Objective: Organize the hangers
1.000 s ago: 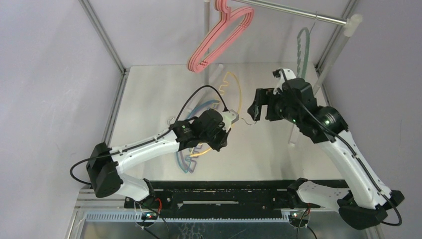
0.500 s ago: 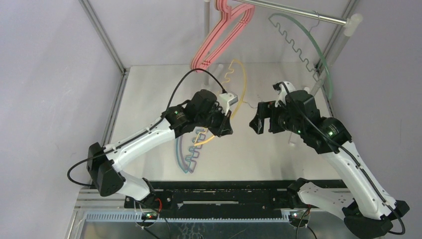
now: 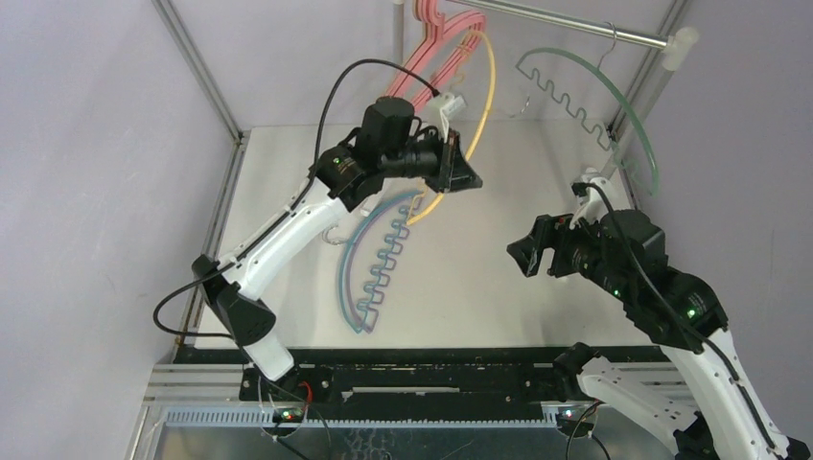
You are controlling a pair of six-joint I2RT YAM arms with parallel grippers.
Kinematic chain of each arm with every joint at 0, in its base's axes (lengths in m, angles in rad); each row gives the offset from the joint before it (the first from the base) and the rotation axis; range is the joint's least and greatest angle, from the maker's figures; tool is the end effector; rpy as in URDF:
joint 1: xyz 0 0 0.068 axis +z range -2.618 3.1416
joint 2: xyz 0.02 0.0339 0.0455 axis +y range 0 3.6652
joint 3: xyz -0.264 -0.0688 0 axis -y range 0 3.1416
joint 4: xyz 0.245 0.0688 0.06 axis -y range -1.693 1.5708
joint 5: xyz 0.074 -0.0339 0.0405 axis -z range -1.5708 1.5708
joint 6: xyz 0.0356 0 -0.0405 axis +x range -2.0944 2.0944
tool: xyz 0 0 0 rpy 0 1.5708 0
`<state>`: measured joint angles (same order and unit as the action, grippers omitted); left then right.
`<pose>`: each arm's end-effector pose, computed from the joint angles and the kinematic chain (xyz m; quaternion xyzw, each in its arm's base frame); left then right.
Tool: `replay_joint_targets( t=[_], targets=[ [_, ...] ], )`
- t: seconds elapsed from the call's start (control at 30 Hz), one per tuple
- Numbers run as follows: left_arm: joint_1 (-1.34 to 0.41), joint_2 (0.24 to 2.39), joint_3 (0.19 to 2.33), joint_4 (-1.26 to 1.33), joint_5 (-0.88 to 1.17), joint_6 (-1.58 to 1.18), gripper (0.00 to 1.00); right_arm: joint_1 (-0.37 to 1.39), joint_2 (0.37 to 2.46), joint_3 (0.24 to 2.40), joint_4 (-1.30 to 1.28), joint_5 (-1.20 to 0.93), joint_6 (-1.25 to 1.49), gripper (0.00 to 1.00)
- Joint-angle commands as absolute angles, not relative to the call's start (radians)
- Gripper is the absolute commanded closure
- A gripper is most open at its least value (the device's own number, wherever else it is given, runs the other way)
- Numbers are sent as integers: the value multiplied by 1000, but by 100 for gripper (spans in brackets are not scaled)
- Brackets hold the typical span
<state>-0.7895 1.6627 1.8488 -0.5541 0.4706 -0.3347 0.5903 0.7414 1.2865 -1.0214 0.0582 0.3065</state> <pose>0.2509 -0.2759 0.4426 0.3093 0.7514 -0.4559 0.3631 0.0851 0.0545 0.4199 -0.1057 0.8472 0.2031 0.4795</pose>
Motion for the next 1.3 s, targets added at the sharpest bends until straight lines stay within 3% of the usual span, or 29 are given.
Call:
replay_joint_targets(
  t=[0.0, 0.2, 0.43, 0.9, 1.1, 1.27],
  targets=[
    [-784, 1713, 2011, -435, 569, -449, 100, 588, 725, 1205, -918, 23, 348, 11],
    [-782, 1774, 2094, -322, 590, -577, 100, 588, 764, 1193, -796, 10, 341, 12],
    [-784, 1730, 1937, -51, 556, -762, 100, 590, 791, 1178, -554, 1, 363, 12],
    [-813, 1747, 1890, 182, 487, -942, 100, 686, 944, 1173, -368, 21, 339, 17],
    [-843, 1754, 1885, 206, 483, -983, 100, 737, 992, 1163, -306, 203, 282, 21],
    [-856, 1726, 1821, 216, 471, -990, 100, 743, 1026, 1156, -282, 267, 270, 48]
  ],
)
